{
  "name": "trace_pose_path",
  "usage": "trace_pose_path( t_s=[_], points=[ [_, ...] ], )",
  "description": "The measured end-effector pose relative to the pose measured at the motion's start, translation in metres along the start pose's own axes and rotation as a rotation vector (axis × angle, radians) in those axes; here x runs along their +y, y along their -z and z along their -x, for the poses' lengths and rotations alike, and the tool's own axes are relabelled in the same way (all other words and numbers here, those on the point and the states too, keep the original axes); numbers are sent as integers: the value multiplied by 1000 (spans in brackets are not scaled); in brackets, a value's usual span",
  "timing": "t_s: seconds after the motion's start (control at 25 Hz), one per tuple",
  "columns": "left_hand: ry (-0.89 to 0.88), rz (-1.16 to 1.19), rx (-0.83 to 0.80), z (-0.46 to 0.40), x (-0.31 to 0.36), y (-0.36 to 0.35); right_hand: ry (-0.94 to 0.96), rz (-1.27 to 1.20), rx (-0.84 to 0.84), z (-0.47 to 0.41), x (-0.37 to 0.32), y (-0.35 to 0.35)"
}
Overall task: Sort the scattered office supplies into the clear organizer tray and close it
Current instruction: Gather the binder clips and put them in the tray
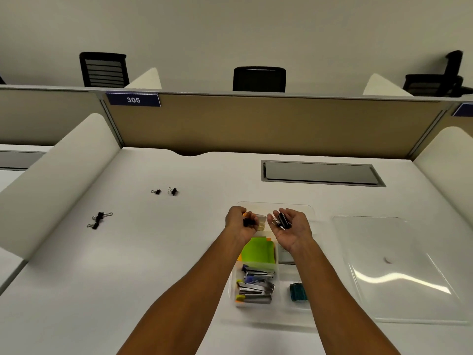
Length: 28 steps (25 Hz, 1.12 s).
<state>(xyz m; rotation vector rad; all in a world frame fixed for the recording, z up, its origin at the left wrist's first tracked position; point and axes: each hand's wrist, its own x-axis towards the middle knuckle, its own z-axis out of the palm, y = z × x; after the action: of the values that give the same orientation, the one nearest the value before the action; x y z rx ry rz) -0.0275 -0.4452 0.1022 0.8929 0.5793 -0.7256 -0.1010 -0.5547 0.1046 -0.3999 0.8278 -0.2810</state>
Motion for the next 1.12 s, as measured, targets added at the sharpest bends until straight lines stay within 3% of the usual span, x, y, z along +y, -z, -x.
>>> trace_pose_path(
  t_s=[0.2,0.6,1.12],
  points=[
    [101,-73,-43,-16,-19,-26,43,48,103,-18,-22,13],
    [117,-338,-77,-43,-36,-70,136,135,251,-51,-45,20],
    [126,-488,-54,-27,-41,-75,152,178,241,-39,-49,26]
  ],
)
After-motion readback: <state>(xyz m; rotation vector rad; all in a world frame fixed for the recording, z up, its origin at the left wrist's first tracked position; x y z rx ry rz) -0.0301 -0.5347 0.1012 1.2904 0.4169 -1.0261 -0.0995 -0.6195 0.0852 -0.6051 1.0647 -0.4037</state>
